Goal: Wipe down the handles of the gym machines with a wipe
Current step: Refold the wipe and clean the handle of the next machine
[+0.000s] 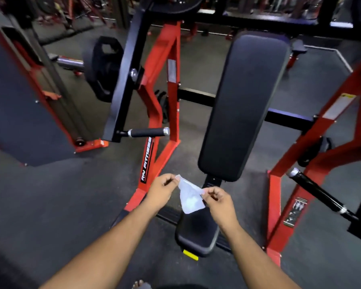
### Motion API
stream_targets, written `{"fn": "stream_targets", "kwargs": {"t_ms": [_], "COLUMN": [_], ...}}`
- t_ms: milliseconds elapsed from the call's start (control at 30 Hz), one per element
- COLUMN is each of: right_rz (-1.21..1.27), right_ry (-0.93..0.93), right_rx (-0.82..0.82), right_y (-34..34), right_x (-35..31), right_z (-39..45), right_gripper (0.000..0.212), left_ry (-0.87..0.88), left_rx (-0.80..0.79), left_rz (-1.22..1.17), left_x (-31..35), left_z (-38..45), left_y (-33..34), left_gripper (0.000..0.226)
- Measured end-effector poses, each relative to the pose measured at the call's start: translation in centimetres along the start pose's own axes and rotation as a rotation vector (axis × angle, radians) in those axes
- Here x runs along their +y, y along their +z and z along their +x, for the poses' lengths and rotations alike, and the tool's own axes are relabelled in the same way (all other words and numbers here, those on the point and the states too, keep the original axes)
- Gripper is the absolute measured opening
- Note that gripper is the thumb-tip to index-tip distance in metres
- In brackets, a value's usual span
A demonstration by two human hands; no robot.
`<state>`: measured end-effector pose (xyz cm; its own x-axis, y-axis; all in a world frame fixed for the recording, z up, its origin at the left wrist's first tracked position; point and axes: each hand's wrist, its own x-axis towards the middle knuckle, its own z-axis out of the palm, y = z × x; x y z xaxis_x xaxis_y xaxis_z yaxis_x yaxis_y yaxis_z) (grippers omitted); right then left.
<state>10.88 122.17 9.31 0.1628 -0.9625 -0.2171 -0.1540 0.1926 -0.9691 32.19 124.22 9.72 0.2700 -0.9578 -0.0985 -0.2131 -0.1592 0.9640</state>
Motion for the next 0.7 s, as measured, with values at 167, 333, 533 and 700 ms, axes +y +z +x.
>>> {"fn": "stream_targets", "kwargs": {"t_ms": [167,333,533,700], "right_rz": [-0.074,-0.618,-0.826,-0.397], "right_ry": [-0.157,-0.491,-0.597,-0.447], "right_rx": [-0.095,0.032,0.019,-0.150], "right_y": [3.7,7.8,11.9,14.4], "right_x": [-2.1,-4.2,-7.8,-8.7], "right_z": [0.2,1.3,2.0,1.6], "right_gripper": [0.008,0.009,0.013,0.025], "left_ry": [0.066,0.213,0.219,0.241], "left_rx": [0.084,0.100,0.079,0.002], "left_rz": [0.063,0.255,0.535,0.005], "left_x": [-1.0,-0.8,-0.6,0.5], "left_z": [-0.5,0.1,1.3,1.7], "left_y": [-4.9,-10.0,-15.0,-16.2], "left_gripper": [0.021,0.018,0.028,0.028]}}
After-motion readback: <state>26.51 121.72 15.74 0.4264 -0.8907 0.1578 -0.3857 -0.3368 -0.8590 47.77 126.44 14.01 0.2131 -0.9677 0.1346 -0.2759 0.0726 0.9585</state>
